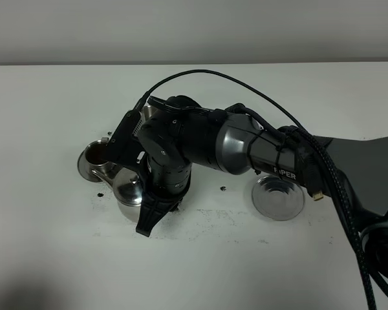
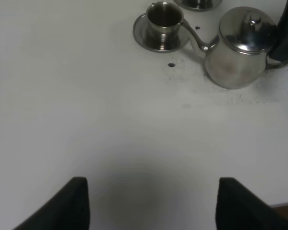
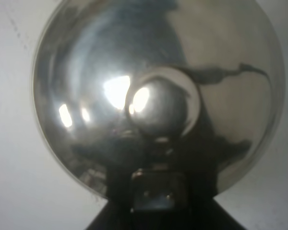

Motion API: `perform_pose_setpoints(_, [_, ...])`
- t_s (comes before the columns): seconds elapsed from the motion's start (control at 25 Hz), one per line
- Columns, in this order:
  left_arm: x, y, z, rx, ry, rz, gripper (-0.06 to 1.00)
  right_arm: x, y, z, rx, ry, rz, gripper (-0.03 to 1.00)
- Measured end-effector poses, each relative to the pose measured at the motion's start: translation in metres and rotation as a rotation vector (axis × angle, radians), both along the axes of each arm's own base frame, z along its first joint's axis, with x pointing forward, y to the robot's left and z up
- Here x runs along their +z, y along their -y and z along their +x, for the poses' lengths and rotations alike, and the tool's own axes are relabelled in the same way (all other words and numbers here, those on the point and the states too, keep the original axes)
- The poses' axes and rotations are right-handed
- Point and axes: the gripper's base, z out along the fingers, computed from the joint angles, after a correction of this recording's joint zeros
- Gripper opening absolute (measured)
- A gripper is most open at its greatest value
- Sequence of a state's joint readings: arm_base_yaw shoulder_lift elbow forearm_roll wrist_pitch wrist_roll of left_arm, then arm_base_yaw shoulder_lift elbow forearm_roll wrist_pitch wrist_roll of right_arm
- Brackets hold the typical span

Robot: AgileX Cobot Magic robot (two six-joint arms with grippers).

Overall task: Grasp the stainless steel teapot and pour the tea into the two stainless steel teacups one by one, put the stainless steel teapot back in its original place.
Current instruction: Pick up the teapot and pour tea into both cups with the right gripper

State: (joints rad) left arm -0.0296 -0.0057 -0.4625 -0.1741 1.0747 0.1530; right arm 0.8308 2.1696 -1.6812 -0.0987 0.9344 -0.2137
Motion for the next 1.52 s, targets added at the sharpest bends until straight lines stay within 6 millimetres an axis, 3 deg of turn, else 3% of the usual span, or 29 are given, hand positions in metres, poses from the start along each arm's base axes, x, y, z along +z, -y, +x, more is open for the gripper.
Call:
perform_pose_setpoints(0.2, [0.0, 0.0, 0.0, 0.0, 0.0, 0.0, 0.55, 0.022, 0.006, 0.016, 0.042, 0.033, -0.047, 0.19])
perform_pose_setpoints(0.36, [0.0, 0.0, 0.0, 0.0, 0.0, 0.0, 0.55, 0.049, 0.02, 0.043, 0.106, 0.138, -0.074, 0.19])
perform_pose_setpoints(0.52, [0.0, 0.0, 0.0, 0.0, 0.0, 0.0, 0.55, 0.062, 0.046, 0.075, 0.205, 0.21, -0.125, 0.19])
perform_pose_setpoints(0.72, [0.0, 0.0, 0.0, 0.0, 0.0, 0.0, 0.55, 0.057, 0.072, 0.11, 0.329, 0.252, -0.217, 0.19])
perform_pose_setpoints(1.0, [0.0, 0.0, 0.0, 0.0, 0.0, 0.0, 0.55, 0.051, 0.075, 0.147, 0.443, 0.366, -0.313, 0.19])
perform_pose_setpoints(1.52, [0.0, 0.0, 0.0, 0.0, 0.0, 0.0, 0.55, 0.032, 0.073, 0.164, 0.634, 0.412, -0.479, 0.19])
